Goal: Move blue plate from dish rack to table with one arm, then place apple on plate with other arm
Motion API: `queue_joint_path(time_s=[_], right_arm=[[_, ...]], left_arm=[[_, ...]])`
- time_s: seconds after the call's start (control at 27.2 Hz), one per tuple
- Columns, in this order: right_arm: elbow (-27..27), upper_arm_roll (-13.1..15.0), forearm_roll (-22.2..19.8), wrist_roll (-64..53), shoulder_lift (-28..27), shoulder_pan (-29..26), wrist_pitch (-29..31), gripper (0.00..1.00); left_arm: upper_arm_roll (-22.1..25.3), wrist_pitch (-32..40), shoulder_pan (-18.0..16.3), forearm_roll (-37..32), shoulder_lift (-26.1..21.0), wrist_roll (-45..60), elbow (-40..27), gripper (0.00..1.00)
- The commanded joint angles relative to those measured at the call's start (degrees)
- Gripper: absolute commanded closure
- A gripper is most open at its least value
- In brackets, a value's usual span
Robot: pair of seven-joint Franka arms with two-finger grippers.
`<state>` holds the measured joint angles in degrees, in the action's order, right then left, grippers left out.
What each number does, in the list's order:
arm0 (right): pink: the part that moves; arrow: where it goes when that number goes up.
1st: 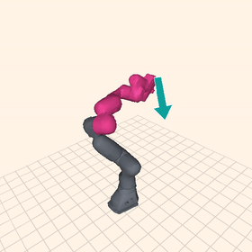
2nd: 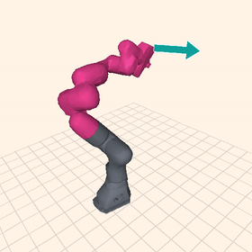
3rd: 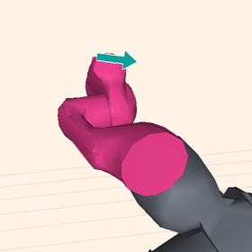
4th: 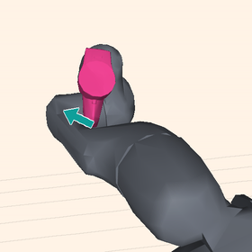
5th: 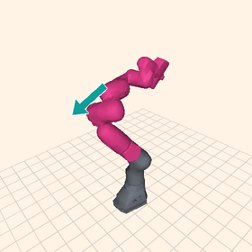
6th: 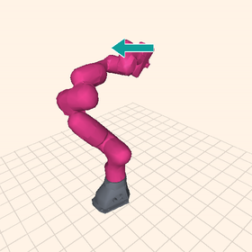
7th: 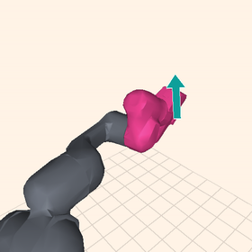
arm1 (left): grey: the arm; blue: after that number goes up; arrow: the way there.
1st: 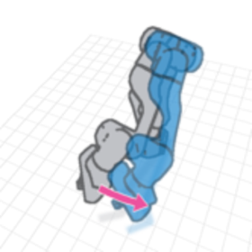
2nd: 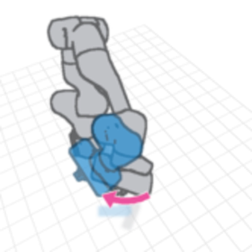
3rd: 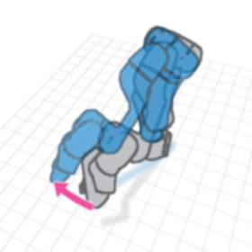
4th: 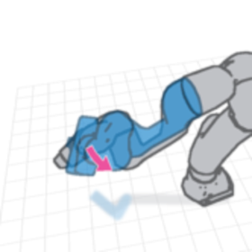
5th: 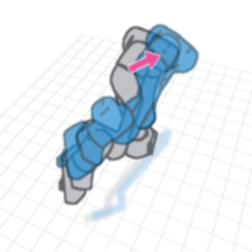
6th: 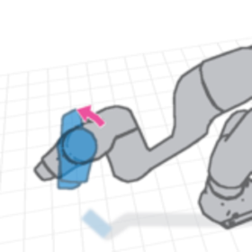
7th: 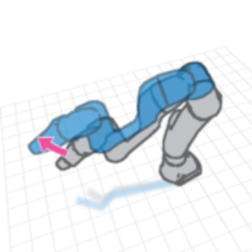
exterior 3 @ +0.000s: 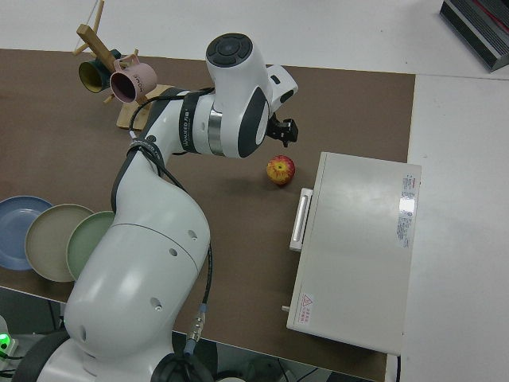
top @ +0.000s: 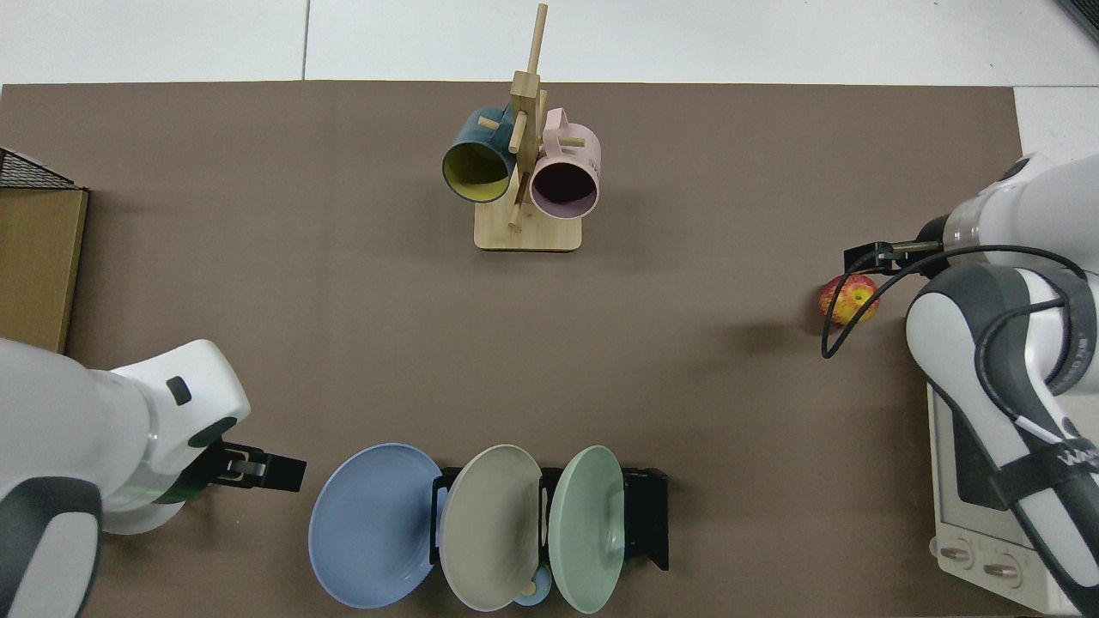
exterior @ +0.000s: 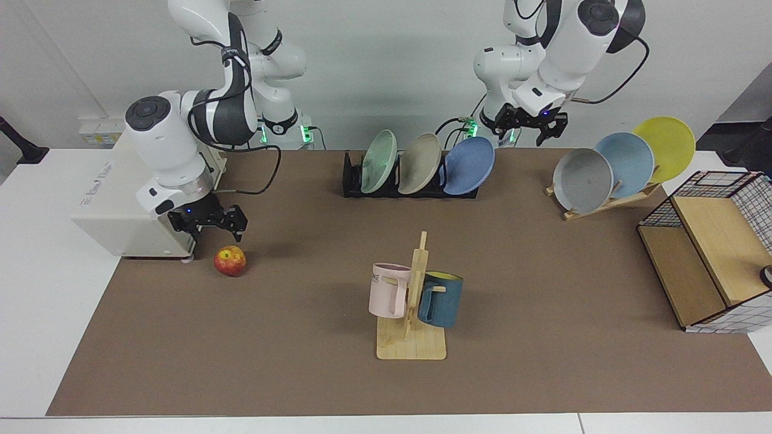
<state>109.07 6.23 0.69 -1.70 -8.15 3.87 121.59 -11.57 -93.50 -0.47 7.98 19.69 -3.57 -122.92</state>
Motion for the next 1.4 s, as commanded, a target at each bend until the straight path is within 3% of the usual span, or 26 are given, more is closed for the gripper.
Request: queue_joint_path(time_s=[0.0, 0.29, 0.59, 0.66, 0.7, 0.77, 0.81, 0.88, 0.92, 0.96, 1.03, 1.25, 1.36], right_arm=[[3.78, 0.10, -0.87, -2.08, -0.81, -0.35, 5.32, 0.00], [4.92, 0.45, -3.33, -1.56, -5.64, -0.35, 9.80, 0.00], [5.19, 0.98, -3.77, -1.64, -9.16, -0.27, 11.39, 0.00], [5.19, 0.98, -3.77, -1.56, -9.78, -0.18, 11.39, 0.00], [5.19, 0.98, -3.77, -1.56, -10.13, -0.09, 11.39, 0.00], [5.27, 0.98, -3.86, -1.56, -10.83, -0.18, 11.47, 0.00], [5.28, 0.98, -3.86, -1.56, -11.10, -0.09, 11.48, 0.01], [5.54, 0.98, -3.94, -1.64, -11.36, 0.17, 11.91, 0.03], [5.89, 0.98, -4.03, -1.64, -11.36, 0.17, 12.18, 0.08], [6.15, 0.98, -4.21, -1.64, -11.28, 0.17, 12.27, 0.20], [6.33, 0.98, -4.21, -1.56, -11.10, 0.35, 11.92, 0.55], [5.72, 1.07, -4.21, -1.64, -10.57, 0.17, 10.34, 0.91], [4.66, 1.07, -4.21, -1.73, -10.05, 0.17, 8.06, 0.94]], left_arm=[[-0.12, -6.95, 0.11, 2.91, 1.94, -2.05, -8.64, 0.00], [-0.20, -11.43, 0.29, 7.92, 1.84, -2.06, -14.88, 0.00], [-4.34, -18.20, 0.29, 9.33, 0.70, -1.97, -19.72, 0.03], [-4.42, -17.86, 0.29, 9.33, 0.62, -2.06, -19.72, 0.19], [-4.42, -17.68, 0.29, 9.33, 0.62, -2.06, -19.64, 0.33], [-4.51, -17.07, 0.29, 9.33, 0.62, -2.23, -19.63, 0.71], [-4.51, -16.63, 0.29, 9.16, 0.62, -2.32, -19.55, 0.84], [-4.51, -15.14, 0.29, 8.55, 0.62, -2.23, -19.28, 0.99], [-4.51, -14.35, 0.29, 8.28, 0.70, -2.23, -19.11, 1.00], [-4.51, -13.55, 0.29, 8.19, 0.70, -2.23, -18.85, 1.00], [-4.51, -11.89, 0.12, 7.93, 0.79, -2.06, -17.71, 1.00], [-4.42, -7.49, -0.32, 2.92, 1.14, -1.62, -14.28, 1.00], [-4.16, -4.59, -0.59, 0.38, 1.41, -1.62, -12.17, 1.00]])
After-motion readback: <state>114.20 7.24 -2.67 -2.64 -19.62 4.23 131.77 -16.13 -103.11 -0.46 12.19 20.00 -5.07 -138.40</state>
